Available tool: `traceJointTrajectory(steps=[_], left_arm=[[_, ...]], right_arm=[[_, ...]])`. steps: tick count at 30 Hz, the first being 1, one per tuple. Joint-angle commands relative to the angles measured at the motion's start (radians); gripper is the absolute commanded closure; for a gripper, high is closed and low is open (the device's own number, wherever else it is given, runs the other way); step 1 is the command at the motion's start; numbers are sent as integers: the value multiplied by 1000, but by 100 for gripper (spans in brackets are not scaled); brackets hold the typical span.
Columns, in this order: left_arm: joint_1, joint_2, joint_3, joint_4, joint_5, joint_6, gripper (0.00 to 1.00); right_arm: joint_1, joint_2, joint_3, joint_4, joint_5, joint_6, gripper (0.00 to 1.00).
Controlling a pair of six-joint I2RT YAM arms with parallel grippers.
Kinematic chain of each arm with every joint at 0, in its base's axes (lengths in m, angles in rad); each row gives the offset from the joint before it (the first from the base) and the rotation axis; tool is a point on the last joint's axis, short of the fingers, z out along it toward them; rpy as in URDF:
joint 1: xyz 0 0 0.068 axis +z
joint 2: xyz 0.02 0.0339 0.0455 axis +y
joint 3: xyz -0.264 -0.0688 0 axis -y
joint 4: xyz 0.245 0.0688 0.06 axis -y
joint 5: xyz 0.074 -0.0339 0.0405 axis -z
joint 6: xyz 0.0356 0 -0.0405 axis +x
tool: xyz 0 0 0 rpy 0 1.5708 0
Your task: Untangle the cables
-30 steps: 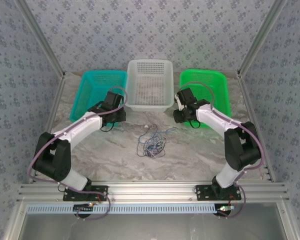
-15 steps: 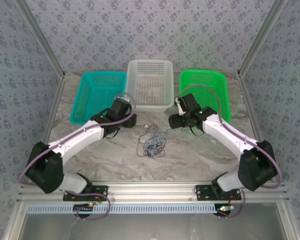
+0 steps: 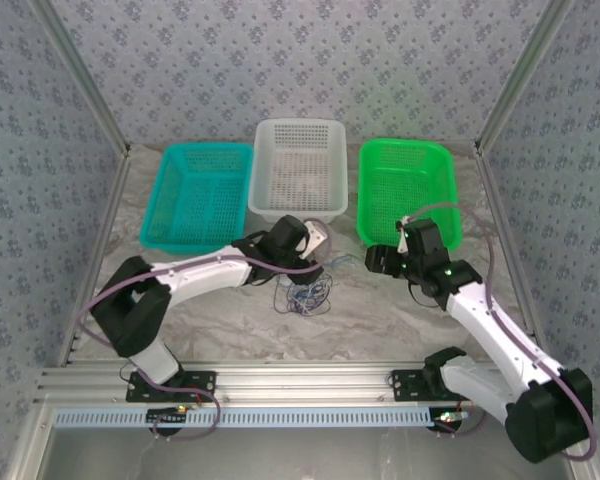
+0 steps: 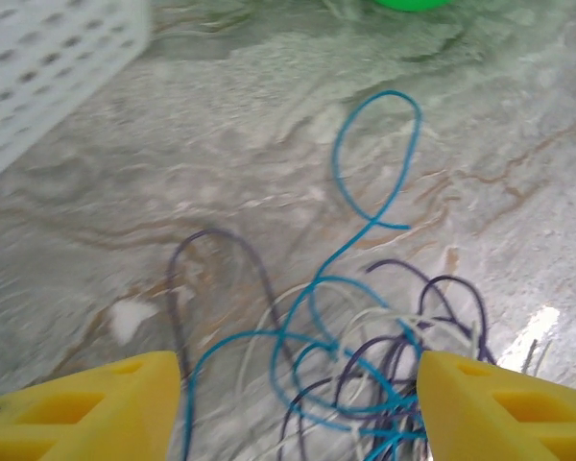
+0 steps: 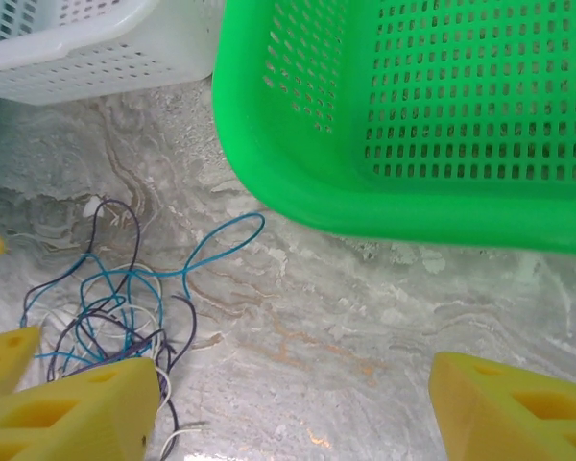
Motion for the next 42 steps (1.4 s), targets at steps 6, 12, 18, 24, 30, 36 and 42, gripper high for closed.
traceJointTrajectory(steps=[6, 12, 18, 24, 30, 36, 42], left_arm=[[-8, 146, 169, 7, 144, 97, 36], [-9, 276, 289, -54, 202, 132, 43], [-10, 300, 278, -43, 220, 123, 45], [-15, 344, 295, -51, 207, 123, 50], [-24, 402, 343, -90, 168, 103, 72], [-24, 312, 281, -26, 123, 67, 96], [-24, 141, 200, 61, 132, -16, 100]], right_arm=[[-74, -27, -99, 34, -87, 14, 23], [-104, -59, -158, 70, -126, -2, 24], [-134, -125, -200, 71, -115, 5, 23], [-159, -123, -202, 71, -129, -2, 23], [-162, -136, -200, 47, -115, -1, 23], [-156, -143, -211, 71, -122, 12, 24], [-57, -160, -219, 103, -79, -32, 24]])
